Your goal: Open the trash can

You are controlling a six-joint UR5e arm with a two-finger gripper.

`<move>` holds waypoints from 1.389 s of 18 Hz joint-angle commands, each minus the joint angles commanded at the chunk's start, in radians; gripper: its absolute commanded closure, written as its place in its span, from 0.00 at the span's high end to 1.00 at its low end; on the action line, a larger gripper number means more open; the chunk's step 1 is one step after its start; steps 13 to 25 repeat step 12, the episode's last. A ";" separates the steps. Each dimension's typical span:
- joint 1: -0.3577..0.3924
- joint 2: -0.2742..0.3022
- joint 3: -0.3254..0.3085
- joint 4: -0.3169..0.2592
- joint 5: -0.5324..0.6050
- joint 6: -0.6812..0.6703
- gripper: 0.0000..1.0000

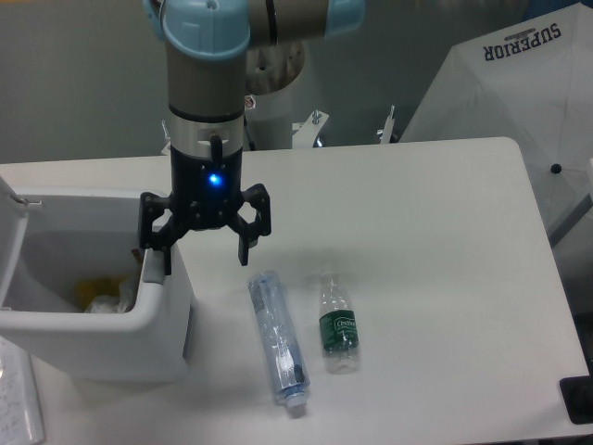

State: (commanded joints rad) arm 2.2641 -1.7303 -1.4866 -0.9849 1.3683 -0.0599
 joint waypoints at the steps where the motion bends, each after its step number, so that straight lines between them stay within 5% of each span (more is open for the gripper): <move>1: 0.003 -0.002 0.023 0.002 0.014 0.003 1.00; 5: 0.031 -0.003 0.055 -0.005 0.201 0.060 1.00; 12: 0.112 -0.003 0.000 -0.018 0.301 0.437 1.00; 25: 0.112 -0.003 0.000 -0.018 0.301 0.437 1.00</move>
